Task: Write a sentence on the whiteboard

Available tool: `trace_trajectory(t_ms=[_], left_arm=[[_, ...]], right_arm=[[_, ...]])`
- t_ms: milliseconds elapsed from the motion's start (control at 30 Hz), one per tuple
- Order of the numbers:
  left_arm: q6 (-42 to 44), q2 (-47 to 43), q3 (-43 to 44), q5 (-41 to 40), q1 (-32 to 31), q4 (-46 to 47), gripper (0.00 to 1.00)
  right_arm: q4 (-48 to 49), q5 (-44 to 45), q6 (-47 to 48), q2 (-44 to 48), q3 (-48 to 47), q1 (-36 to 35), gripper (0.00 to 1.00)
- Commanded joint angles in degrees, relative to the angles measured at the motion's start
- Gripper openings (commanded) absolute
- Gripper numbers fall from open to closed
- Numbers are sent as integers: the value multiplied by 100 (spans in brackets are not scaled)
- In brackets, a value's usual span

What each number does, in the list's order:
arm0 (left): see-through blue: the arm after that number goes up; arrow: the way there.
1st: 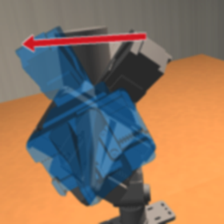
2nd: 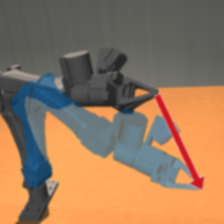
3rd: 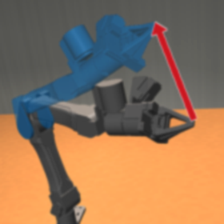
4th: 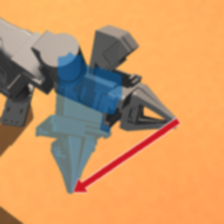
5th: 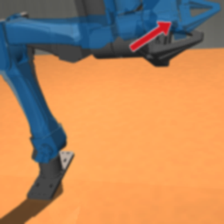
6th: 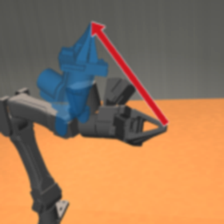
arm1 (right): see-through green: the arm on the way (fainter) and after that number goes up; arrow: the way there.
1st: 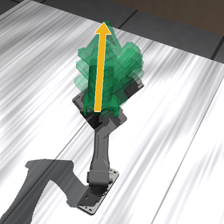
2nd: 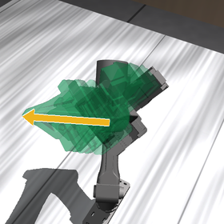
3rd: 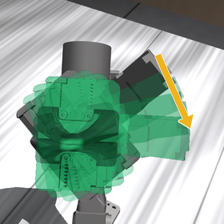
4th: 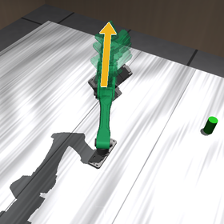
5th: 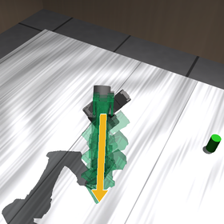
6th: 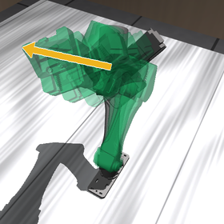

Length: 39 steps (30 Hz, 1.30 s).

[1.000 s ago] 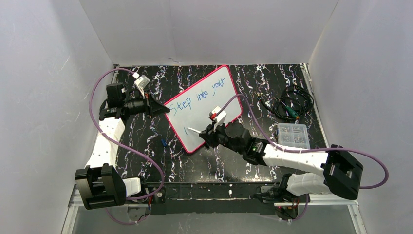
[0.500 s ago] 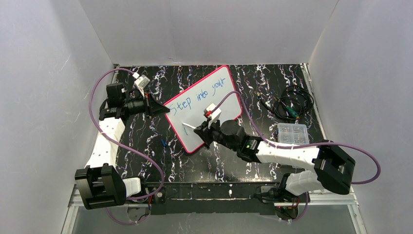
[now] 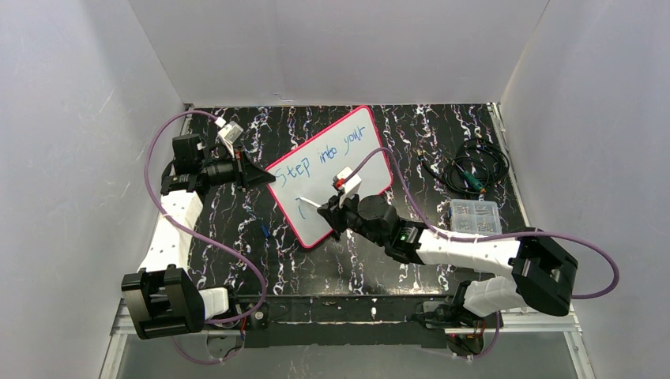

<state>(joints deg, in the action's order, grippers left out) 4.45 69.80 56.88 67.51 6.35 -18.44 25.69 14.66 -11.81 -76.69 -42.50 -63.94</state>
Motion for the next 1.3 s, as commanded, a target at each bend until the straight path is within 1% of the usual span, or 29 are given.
trace_trajectory(t_ms=[0, 133, 267, 633, 1000, 1167, 1267], left_arm=[[129, -204, 51, 413, -76, -143, 0], [135, -201, 50, 413, -79, -143, 0], [132, -203, 51, 413, -76, -143, 0], [130, -194, 50, 406, -77, -143, 0], [130, -202, 51, 413, -79, -143, 0], [135, -196, 47, 404, -81, -143, 0], [130, -211, 51, 413, -77, -143, 0]], right_arm=[[-149, 454, -24, 133, 68, 21, 1], [-234, 420, -72, 173, 157, 22, 1], [-310, 151, -121, 137, 204, 19, 1], [-156, -309, -172, 11, 252, -11, 1], [-128, -351, -137, 5, 203, -57, 1], [-165, -278, -166, 306, 280, -66, 1], [-196, -92, -191, 509, 393, -59, 1]])
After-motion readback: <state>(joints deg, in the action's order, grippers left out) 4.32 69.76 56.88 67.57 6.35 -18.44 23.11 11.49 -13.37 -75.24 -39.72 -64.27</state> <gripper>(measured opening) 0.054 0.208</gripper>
